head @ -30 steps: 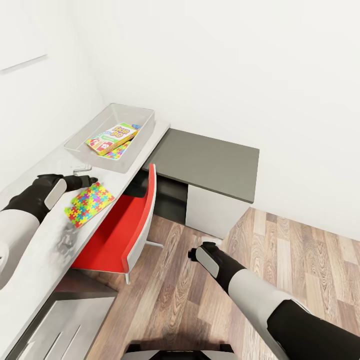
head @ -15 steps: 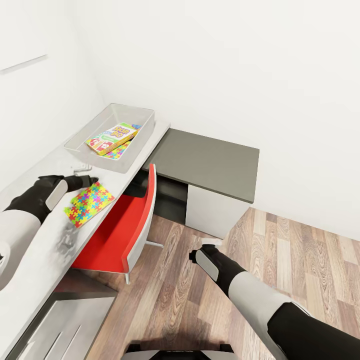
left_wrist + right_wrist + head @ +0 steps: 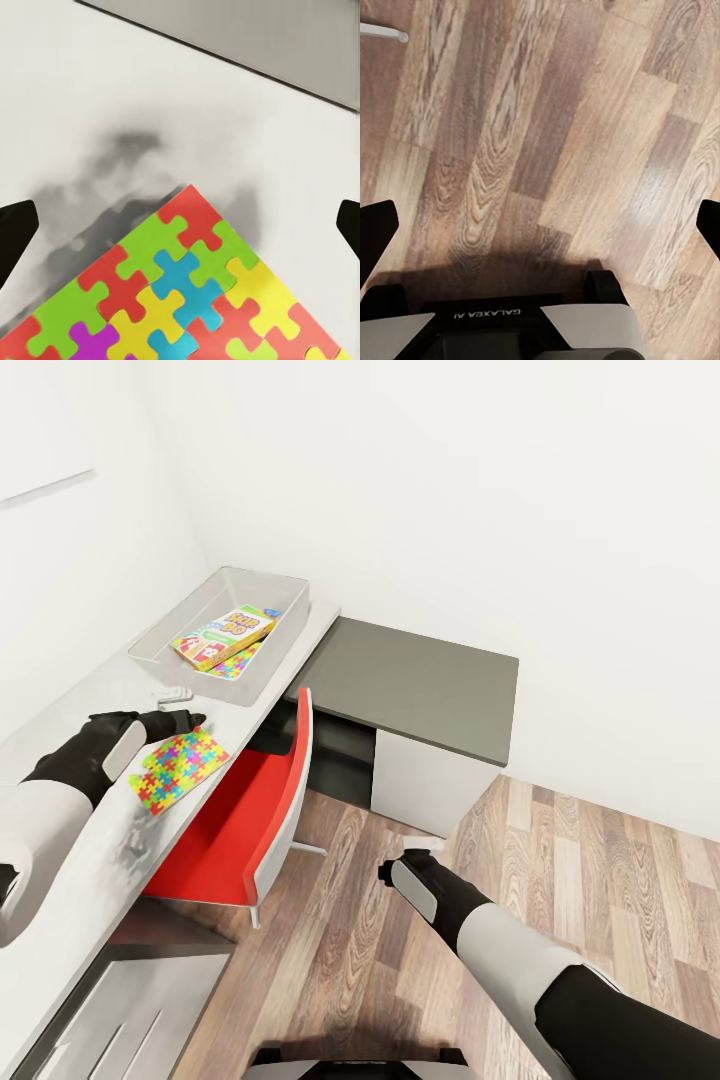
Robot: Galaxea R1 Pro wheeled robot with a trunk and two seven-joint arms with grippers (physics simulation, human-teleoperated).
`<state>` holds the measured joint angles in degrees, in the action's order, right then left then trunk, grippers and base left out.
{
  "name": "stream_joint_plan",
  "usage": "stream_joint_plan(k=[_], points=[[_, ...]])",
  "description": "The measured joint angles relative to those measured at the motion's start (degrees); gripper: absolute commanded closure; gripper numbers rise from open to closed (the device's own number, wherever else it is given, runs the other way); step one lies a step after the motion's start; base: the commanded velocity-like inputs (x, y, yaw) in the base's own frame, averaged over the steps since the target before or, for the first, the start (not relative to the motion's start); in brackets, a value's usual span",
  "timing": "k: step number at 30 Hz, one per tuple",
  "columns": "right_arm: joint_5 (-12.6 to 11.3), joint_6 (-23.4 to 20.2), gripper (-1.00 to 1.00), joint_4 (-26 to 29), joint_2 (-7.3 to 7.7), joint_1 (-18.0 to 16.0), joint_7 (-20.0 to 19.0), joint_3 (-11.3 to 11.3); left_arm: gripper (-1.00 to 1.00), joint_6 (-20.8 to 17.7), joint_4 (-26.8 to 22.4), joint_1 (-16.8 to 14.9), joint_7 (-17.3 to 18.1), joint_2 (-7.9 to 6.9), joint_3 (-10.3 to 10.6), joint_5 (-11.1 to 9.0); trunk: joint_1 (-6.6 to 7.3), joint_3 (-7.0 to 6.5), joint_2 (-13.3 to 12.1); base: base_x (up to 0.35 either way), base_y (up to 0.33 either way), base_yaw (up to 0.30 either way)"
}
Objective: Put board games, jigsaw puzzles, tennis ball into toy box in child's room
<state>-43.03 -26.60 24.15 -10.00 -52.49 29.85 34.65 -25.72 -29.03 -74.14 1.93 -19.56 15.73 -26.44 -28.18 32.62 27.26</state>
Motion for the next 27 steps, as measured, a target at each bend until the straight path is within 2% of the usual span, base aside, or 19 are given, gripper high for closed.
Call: stream_joint_plan(k=[27], points=[[0.0,0.0,-1.0,0.1,0.0,0.0,0.0,0.0,-1.0,0.3,3.3,0.7,0.0,0.25,-0.1,-0.2,0.0,0.0,0.0,0.0,0.0,0.0]])
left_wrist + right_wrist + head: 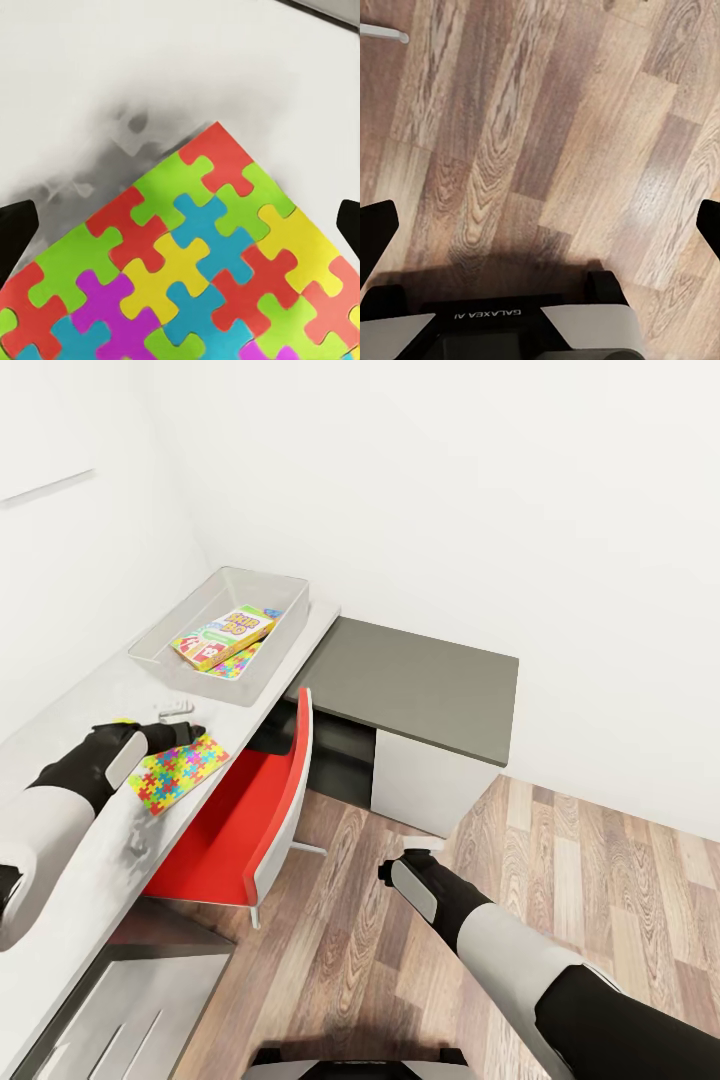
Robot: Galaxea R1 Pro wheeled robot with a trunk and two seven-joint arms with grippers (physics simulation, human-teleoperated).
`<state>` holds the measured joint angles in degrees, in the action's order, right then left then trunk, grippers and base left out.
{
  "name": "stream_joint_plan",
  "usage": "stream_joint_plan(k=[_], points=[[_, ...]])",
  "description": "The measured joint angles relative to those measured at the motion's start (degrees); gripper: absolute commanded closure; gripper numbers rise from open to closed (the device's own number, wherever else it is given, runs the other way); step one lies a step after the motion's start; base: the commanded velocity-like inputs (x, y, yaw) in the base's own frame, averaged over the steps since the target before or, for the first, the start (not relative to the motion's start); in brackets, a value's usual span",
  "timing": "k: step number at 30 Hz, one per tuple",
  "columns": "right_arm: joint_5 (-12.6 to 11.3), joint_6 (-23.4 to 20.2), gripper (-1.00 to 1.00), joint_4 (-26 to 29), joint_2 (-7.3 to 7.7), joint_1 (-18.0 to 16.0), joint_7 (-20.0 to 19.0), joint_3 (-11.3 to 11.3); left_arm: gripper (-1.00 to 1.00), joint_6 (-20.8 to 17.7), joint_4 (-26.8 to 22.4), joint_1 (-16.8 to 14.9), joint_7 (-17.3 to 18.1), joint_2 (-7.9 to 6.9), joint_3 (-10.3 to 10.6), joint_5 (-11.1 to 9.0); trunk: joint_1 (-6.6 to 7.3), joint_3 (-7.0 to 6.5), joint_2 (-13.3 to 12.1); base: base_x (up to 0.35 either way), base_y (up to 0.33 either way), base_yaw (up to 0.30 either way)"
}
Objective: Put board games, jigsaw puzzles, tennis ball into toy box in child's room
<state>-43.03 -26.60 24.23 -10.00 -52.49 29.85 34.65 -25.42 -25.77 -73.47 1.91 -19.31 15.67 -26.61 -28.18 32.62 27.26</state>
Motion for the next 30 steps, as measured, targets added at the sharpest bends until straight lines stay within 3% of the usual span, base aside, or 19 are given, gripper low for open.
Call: stream_joint_plan(k=[30], points=[[0.0,-0.1,-1.0,0.0,0.0,0.0,0.0,0.0,-1.0,0.3,0.4,0.7,-0.1,0.62,0.0,0.6,0.01,-0.01,0.0,0.0,0.0,0.0]])
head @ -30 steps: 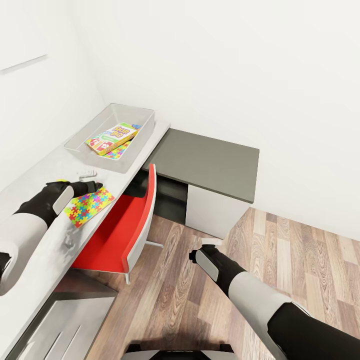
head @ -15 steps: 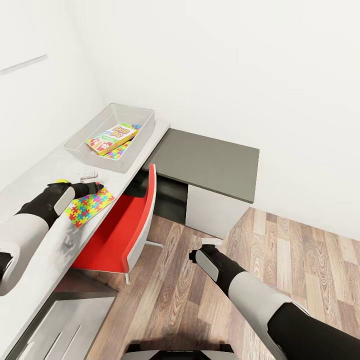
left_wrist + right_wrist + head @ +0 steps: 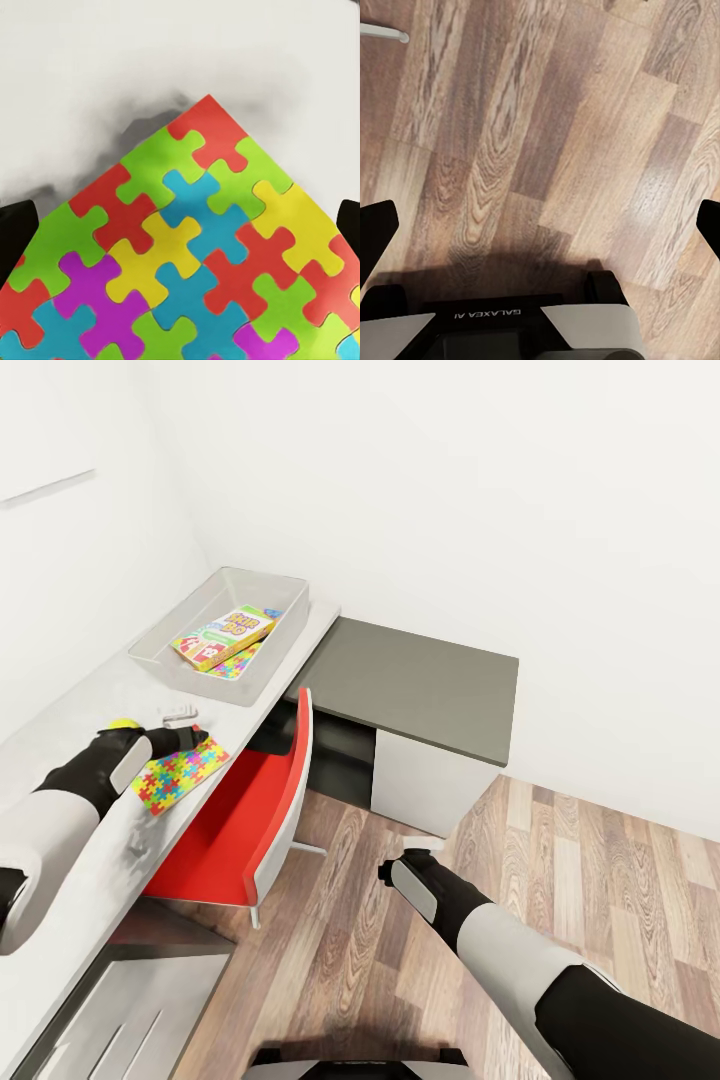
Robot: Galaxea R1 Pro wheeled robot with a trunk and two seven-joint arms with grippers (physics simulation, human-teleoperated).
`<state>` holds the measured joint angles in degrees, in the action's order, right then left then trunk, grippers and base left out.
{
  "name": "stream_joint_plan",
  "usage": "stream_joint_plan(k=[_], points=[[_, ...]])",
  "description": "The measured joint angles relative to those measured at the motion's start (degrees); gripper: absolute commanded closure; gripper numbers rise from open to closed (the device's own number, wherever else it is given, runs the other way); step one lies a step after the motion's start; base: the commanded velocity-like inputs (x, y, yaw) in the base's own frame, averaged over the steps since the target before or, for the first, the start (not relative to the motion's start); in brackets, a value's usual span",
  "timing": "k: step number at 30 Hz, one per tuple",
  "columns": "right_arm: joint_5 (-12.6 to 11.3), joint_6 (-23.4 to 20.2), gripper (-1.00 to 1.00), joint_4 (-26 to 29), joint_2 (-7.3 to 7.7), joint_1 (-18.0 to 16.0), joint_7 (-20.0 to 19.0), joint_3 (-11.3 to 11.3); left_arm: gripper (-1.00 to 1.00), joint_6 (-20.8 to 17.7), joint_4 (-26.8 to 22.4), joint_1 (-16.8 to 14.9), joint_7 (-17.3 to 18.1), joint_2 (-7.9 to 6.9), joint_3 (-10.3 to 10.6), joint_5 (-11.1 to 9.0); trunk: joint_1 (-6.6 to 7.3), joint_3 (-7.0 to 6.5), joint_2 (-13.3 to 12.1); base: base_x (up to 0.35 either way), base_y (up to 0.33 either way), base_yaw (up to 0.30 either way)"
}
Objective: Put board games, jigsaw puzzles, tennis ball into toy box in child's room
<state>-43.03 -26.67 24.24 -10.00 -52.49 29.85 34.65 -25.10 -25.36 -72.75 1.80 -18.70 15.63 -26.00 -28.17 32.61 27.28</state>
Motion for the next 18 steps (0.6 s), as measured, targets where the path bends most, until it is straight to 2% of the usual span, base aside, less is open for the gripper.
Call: stream_joint_plan(k=[18], points=[[0.0,0.0,-1.0,0.0,0.0,0.0,0.0,0.2,-1.0,-0.1,-0.6,0.3,0.1,0.22,0.0,0.2,0.01,0.0,0.0,0.041,0.016,0.0]])
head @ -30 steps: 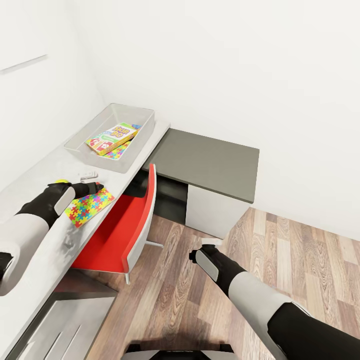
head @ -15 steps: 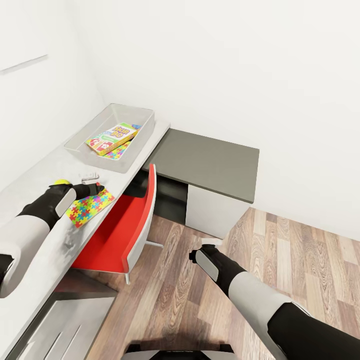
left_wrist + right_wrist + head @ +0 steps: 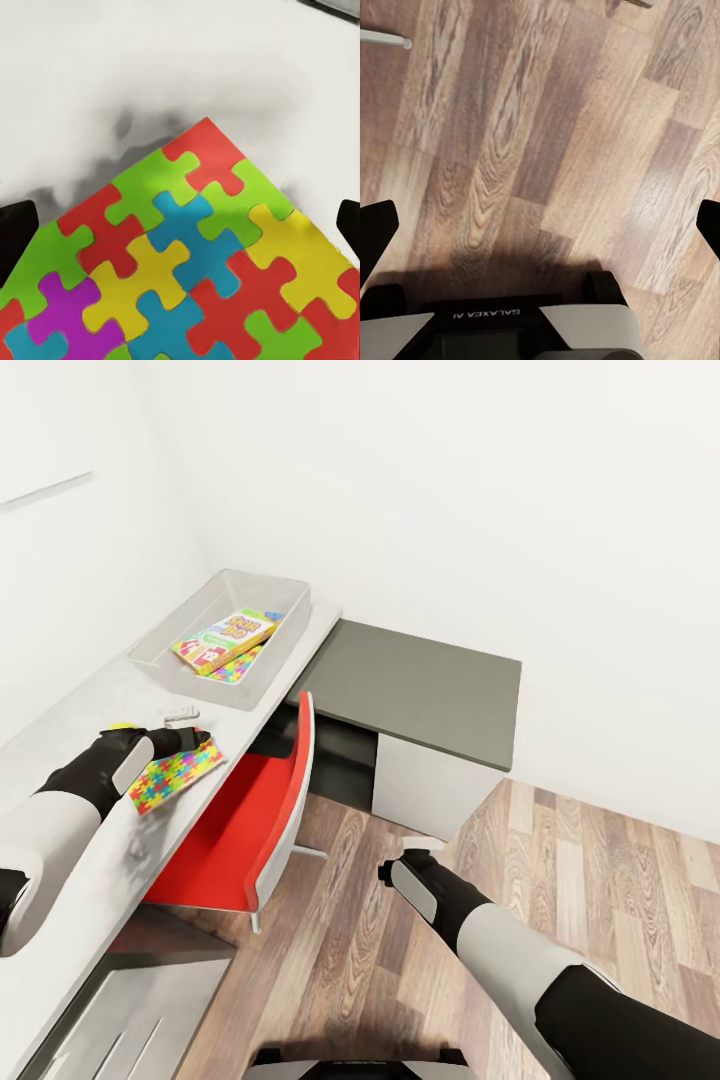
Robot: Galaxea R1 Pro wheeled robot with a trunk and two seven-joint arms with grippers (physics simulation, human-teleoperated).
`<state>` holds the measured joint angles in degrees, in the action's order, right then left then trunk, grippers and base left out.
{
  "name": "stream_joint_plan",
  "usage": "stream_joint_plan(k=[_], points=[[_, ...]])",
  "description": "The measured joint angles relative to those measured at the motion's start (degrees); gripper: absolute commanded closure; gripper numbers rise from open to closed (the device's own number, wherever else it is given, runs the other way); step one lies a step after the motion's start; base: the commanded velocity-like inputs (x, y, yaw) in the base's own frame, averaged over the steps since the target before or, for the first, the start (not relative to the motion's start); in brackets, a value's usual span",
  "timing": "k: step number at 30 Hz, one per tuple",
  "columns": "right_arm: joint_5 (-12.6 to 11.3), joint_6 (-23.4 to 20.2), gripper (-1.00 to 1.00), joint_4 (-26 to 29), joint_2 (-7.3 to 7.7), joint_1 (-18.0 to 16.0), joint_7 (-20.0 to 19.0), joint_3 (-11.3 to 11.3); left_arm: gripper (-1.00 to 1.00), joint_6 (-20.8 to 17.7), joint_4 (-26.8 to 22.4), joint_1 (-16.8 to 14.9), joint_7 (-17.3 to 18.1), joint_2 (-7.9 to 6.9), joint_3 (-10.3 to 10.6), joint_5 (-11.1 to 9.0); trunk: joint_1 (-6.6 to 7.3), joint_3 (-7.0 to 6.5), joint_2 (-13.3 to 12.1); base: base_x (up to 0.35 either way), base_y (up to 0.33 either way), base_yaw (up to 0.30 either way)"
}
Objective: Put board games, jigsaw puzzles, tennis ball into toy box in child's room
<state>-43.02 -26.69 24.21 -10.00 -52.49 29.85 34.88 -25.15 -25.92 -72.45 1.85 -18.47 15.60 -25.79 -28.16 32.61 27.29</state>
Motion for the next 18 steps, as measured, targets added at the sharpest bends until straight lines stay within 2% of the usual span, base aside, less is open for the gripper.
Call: stream_joint_plan(k=[5,18], points=[[0.0,0.0,-1.0,0.0,0.0,0.0,0.0,0.7,-1.0,0.0,1.1,0.1,0.0,0.0,0.1,-0.4,-0.02,0.01,0.0,0.104,0.057,0.0],[0.0,0.0,-1.0,0.0,0.0,0.0,0.0,0.8,-1.0,0.0,1.1,0.2,0.0,0.0,0.1,-0.5,-0.03,0.01,0.0,0.007,0.004,0.0]])
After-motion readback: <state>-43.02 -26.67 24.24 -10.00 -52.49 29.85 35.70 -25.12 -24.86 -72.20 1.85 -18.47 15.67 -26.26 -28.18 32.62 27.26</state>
